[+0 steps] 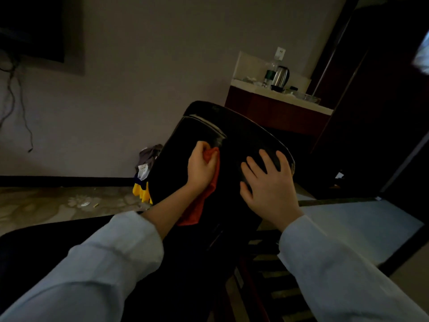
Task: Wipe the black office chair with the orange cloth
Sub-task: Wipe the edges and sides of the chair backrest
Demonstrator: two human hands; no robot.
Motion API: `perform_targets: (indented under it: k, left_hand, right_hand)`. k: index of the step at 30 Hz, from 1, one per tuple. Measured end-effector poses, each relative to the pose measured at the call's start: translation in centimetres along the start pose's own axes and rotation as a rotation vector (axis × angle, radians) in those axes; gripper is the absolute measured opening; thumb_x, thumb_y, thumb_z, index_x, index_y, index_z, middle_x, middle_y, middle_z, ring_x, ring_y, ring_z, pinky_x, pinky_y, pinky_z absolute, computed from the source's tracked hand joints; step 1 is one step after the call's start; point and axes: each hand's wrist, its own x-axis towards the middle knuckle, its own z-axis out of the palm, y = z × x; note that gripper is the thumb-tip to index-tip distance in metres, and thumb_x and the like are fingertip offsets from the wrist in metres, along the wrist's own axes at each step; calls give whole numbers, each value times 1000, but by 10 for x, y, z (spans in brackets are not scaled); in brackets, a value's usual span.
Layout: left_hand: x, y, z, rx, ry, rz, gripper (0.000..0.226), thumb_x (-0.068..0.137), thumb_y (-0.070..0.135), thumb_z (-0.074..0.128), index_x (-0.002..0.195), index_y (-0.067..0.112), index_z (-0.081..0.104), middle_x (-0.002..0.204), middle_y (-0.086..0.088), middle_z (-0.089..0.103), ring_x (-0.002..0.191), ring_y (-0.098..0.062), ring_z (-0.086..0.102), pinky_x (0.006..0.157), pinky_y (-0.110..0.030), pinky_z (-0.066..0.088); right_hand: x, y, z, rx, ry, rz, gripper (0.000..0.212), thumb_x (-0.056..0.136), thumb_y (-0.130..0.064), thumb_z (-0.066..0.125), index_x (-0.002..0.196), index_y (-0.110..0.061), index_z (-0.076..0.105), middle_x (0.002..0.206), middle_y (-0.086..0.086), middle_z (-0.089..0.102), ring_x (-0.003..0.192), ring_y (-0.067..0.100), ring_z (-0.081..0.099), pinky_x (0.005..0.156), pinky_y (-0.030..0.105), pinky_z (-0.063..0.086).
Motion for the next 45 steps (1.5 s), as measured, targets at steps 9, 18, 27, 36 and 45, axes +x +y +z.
perform_targets:
  k: [9, 18, 27, 36, 45]
  left_hand:
    - [15, 13, 12, 11, -18, 17, 10, 90, 19, 62, 97, 14, 66, 95, 0, 68, 90, -12, 64, 82, -28, 53]
    - [-27, -14, -4, 150, -107, 257, 33, 89, 39, 53, 111, 17, 62, 107, -3, 54, 96, -17, 57, 82, -34, 51]
    - [28, -15, 6, 229, 106, -202, 23, 93, 25, 53, 96, 5, 65, 93, -14, 67, 88, -29, 63, 71, -30, 44]
    - [20, 34, 21, 321, -138, 265, 18, 91, 22, 57, 102, 10, 66, 99, -7, 64, 91, -16, 60, 79, -24, 46]
    - [-17, -12, -5, 159, -55, 208, 16, 89, 19, 63, 101, 10, 68, 97, -7, 64, 87, -14, 60, 77, -24, 48]
  right_hand:
    - [0, 1, 5, 24, 36, 9, 45, 84, -35, 43, 106, -9, 71, 110, 7, 70, 113, 29, 59, 103, 49, 28]
    - [0, 1, 7, 14, 75, -26, 39, 85, -35, 46, 108, -17, 72, 109, 5, 71, 113, 29, 59, 103, 48, 27]
    - [2, 1, 8, 25, 76, -18, 40, 84, -36, 46, 107, -17, 72, 108, 5, 71, 113, 28, 60, 102, 48, 29]
    - [1, 1, 12, 44, 86, 4, 39, 83, -36, 47, 105, -18, 73, 106, 3, 71, 110, 25, 61, 101, 47, 31]
    - [0, 1, 13, 32, 107, -6, 38, 84, -34, 47, 106, -17, 72, 108, 4, 71, 111, 25, 61, 101, 46, 31]
